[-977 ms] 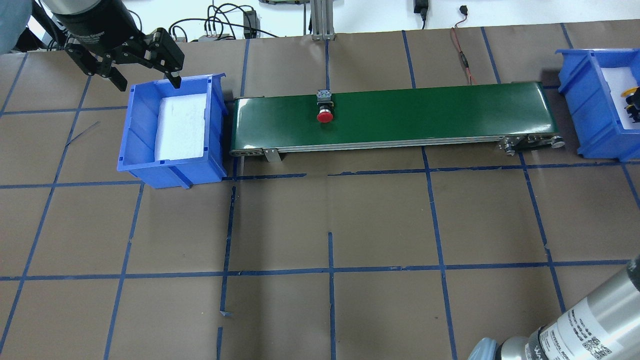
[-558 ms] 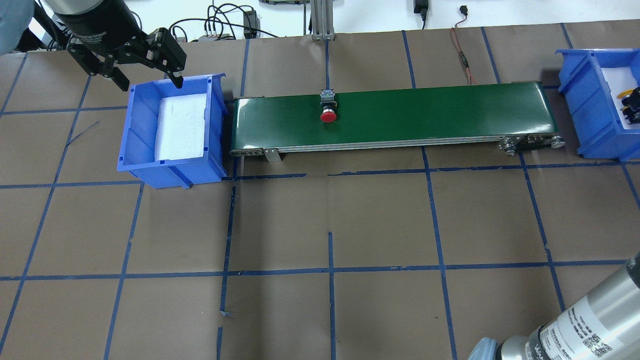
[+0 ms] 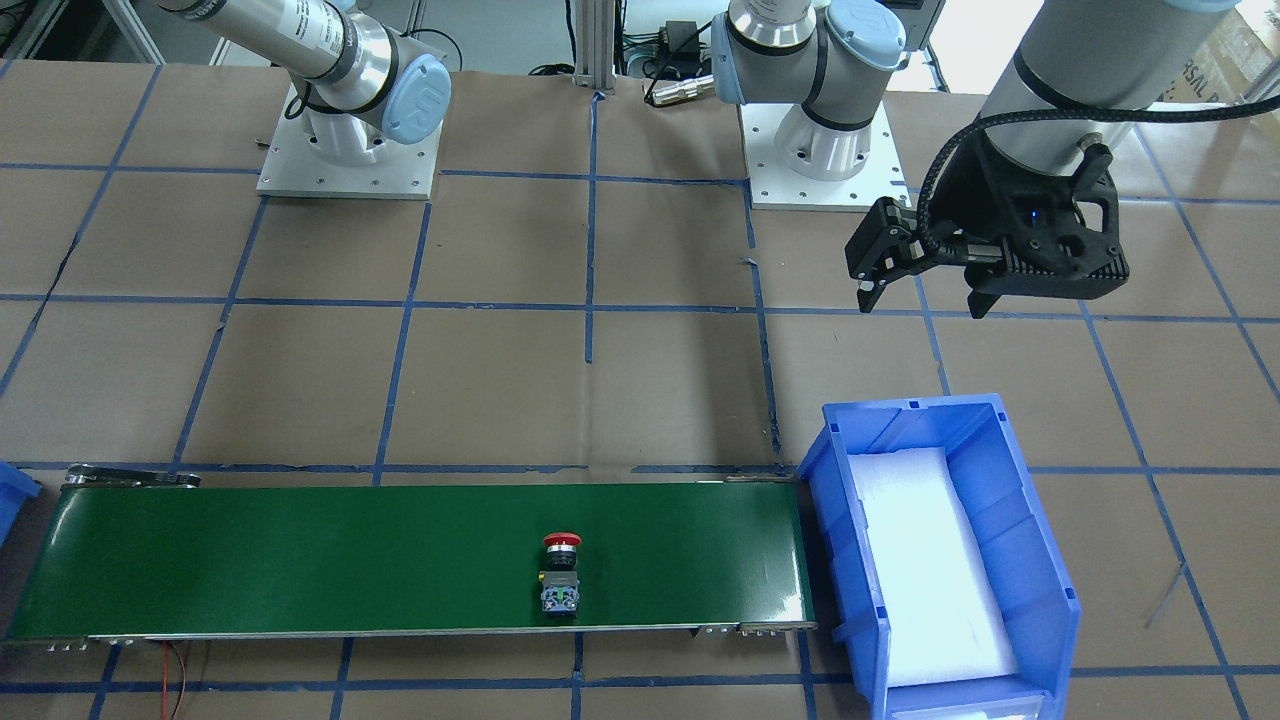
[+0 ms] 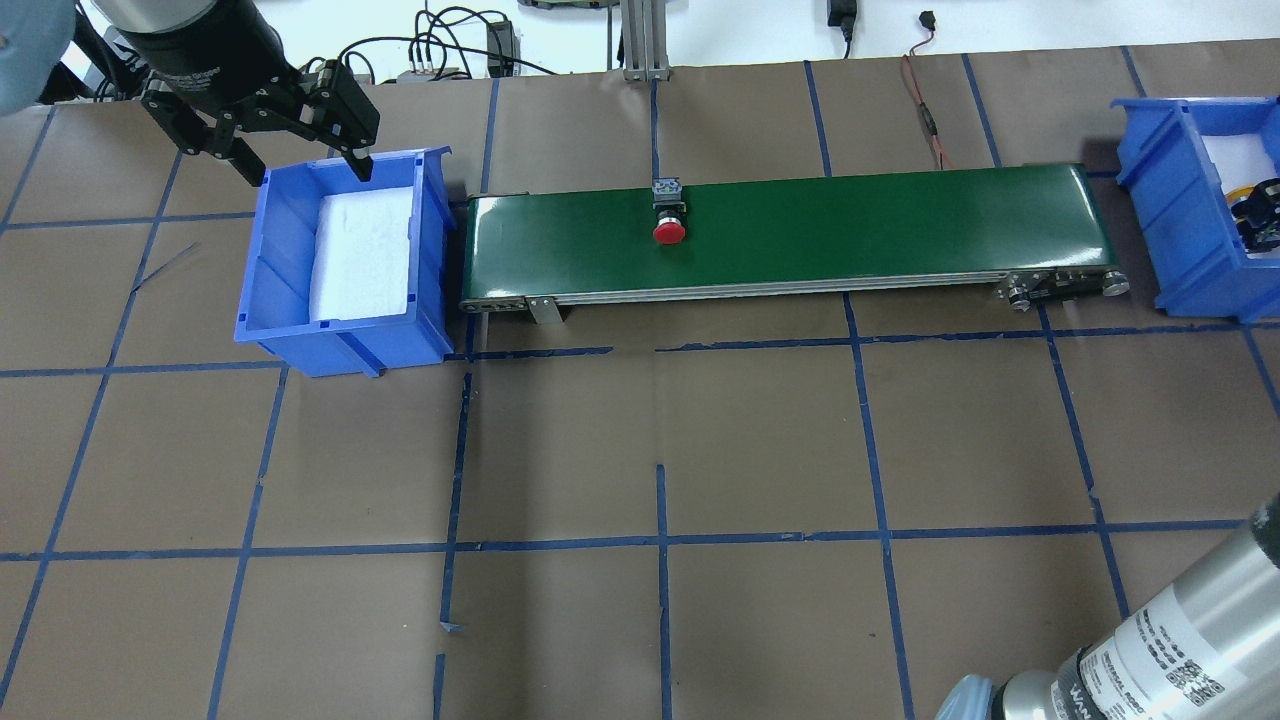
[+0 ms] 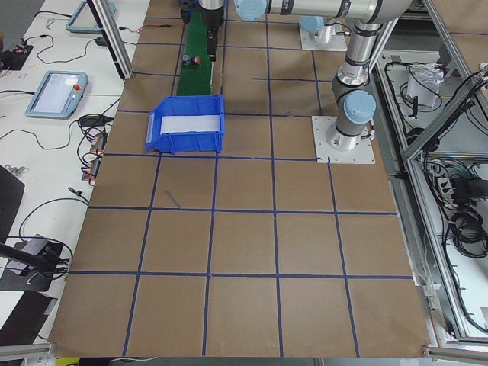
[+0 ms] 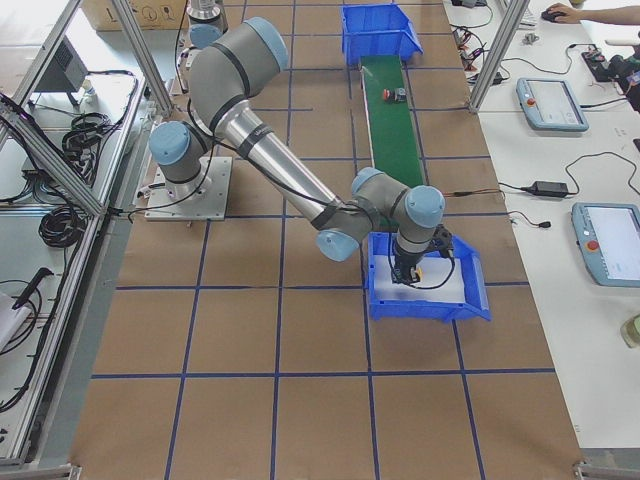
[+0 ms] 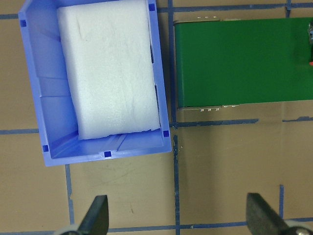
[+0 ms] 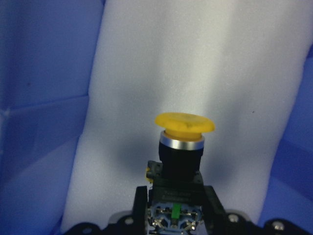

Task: Transport two buttons from left to right
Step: 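Lower the yellow button into the far bin and open the right gripper, then move the right gripper back to the belt and grasp the red button, then carry the red button with the right gripper to the far bin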

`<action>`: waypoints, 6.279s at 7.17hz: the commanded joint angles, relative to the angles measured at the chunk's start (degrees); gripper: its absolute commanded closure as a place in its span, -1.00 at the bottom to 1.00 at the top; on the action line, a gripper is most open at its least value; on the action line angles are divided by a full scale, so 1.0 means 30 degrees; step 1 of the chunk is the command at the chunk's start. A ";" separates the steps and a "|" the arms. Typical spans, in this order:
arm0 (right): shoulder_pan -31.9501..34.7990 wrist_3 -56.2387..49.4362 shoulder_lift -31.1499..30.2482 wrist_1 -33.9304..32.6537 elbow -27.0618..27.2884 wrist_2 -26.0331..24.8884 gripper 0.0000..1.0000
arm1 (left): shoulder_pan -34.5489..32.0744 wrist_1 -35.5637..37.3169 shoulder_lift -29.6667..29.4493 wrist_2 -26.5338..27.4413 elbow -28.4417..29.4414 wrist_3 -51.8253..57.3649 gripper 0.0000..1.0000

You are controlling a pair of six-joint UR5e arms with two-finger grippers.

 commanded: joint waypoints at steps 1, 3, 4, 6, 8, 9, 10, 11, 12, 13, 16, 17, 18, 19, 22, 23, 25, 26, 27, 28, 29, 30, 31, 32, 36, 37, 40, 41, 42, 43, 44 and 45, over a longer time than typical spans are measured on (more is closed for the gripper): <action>0.0000 0.0058 0.0081 -0.0102 0.0024 0.0092 0.07 | -0.0040 -0.0030 0.0014 0.0026 -0.0006 0.0000 -1.00; 0.0000 0.0059 0.0081 -0.0102 0.0024 0.0268 -0.16 | -0.0040 -0.0030 0.0014 0.0026 -0.0006 0.0000 -1.00; 0.0000 0.0059 0.0052 -0.0073 0.0024 0.0268 -0.16 | -0.0040 -0.0030 0.0014 0.0026 -0.0006 0.0000 -1.00; 0.0000 0.0059 -0.0239 0.0072 -0.0005 0.0327 -0.16 | -0.0040 -0.0030 0.0014 -0.0003 -0.0035 0.0000 -1.00; -0.0029 0.0000 -0.1463 0.0887 -0.0006 0.0327 -0.16 | -0.0040 -0.0030 0.0014 0.0026 -0.0065 0.0000 -1.00; 0.0000 0.0000 -0.2516 0.1648 -0.0006 0.0327 -0.16 | -0.0040 -0.0059 0.0014 0.0026 -0.0065 0.0000 -1.00; 0.0087 0.0029 -0.3599 0.2409 -0.0006 0.0327 -0.16 | -0.0040 -0.0059 0.0014 0.0026 -0.0065 0.0000 -1.00; 0.0349 0.0029 -0.4567 0.3026 -0.0035 0.0559 -0.16 | -0.0040 -0.0059 0.0072 0.0055 -0.0094 0.0000 -1.00; 0.1309 0.0174 -0.4838 0.3003 -0.0006 0.1374 -0.16 | -0.0040 -0.0030 0.0072 0.0056 -0.0094 0.0000 -1.00; 0.2885 0.0553 -0.4841 0.2713 -0.0035 0.1498 -0.16 | -0.0040 -0.0030 0.0043 0.0056 -0.0094 0.0029 -1.00; 0.7137 0.6697 -0.4725 0.2768 0.0170 0.1499 -0.23 | -0.0040 -0.0059 0.0043 0.0026 -0.0094 0.0000 -1.00; 0.8396 0.6970 -0.4376 0.2798 0.0170 0.1499 -0.24 | -0.0040 -0.0030 0.0043 0.0026 -0.0094 0.0000 -1.00; 0.9452 0.7756 -0.3821 0.2769 0.0112 0.1615 -0.24 | -0.0040 -0.0059 0.0043 -0.0206 -0.0094 0.0000 -1.00; 1.0391 0.9185 -0.3206 0.2653 -0.0062 0.1616 -0.24 | -0.0040 -0.0059 0.0043 -0.0266 -0.0123 0.0000 -1.00; 1.2328 1.5010 -0.1654 0.2389 -0.0733 0.1646 -0.41 | -0.0040 -0.0088 0.0072 -0.0267 -0.0123 0.0000 -1.00; 1.3117 1.7147 -0.0835 0.2388 -0.1521 0.1645 -0.47 | -0.0040 -0.0088 0.0072 -0.0267 -0.0123 0.0000 -1.00; 1.4235 1.9041 0.0370 0.2388 -0.3075 0.1384 -0.47 | -0.0040 -0.0088 0.0101 -0.0267 -0.0182 0.0000 -1.00; 1.4499 1.9420 0.0432 0.2359 -0.3227 0.1237 -0.47 | -0.0040 -0.0088 0.0189 -0.0267 -0.0298 0.0000 -1.00; 1.4560 1.9685 0.0433 0.2359 -0.3286 0.1148 -0.47 | -0.0040 -0.0088 0.0247 -0.0267 -0.0386 0.0000 -1.00; 1.4590 1.9688 0.0520 0.2359 -0.3287 0.0770 -0.47 | -0.0040 -0.0088 0.0248 -0.0267 -0.0387 0.0000 -1.00; 1.4851 1.9717 0.0636 0.2359 -0.3287 0.0187 -0.47 | -0.0040 -0.0088 0.0248 -0.0267 -0.0416 0.0000 -1.00; 1.5289 2.0036 0.0812 0.2359 -0.3200 -0.0312 -0.46 | -0.0011 -0.0088 0.0277 -0.0267 -0.0416 0.0000 -1.00; 1.5583 2.0300 0.0842 0.2359 -0.3025 -0.0491 -0.46 | -0.0011 -0.0088 0.0248 -0.0267 -0.0445 0.0000 -1.00; 1.5644 2.0332 0.0843 0.2359 -0.2878 -0.0522 -0.46 | -0.0011 -0.0204 0.0393 -0.0238 -0.0649 0.0000 -1.00; 1.5499 2.0216 0.1223 0.2184 -0.2848 -0.0318 -0.36 | -0.0040 -0.0235 0.0922 -0.0121 -0.1441 0.0378 -1.00; 1.5411 2.0041 0.1253 0.2183 -0.2847 -0.0143 0.07 | -0.0011 -0.0467 0.0980 -0.0149 -0.1413 0.0410 -1.00; 1.3955 1.6635 0.0903 0.2416 -0.3080 -0.0229 0.83 | -0.0011 -0.2022 0.0952 -0.0237 -0.1032 0.0410 -1.00; 1.2901 1.5452 0.0640 0.3142 -0.3169 -0.0230 0.84 | -0.0011 -0.2022 0.0951 -0.0266 -0.1032 0.0410 -1.00; 1.1615 1.3032 0.0087 0.3468 -0.3141 -0.0404 0.84 | 0.0018 -0.2022 0.0922 -0.0296 -0.1032 0.0381 -1.00; 1.0123 1.0572 -0.0470 0.4487 -0.3140 -0.0463 0.84 | 0.0018 -0.2022 0.0922 -0.0296 -0.1032 0.0381 -1.00; 0.8599 0.8314 -0.1085 0.5048 -0.3082 -0.0493 0.84 | 0.0047 -0.1993 0.0864 -0.0325 -0.1032 0.0410 -1.00; 0.6989 0.5942 -0.1584 0.5692 -0.2995 -0.0493 0.84 | 0.0047 -0.1964 0.0834 -0.0325 -0.1032 0.0381 -1.00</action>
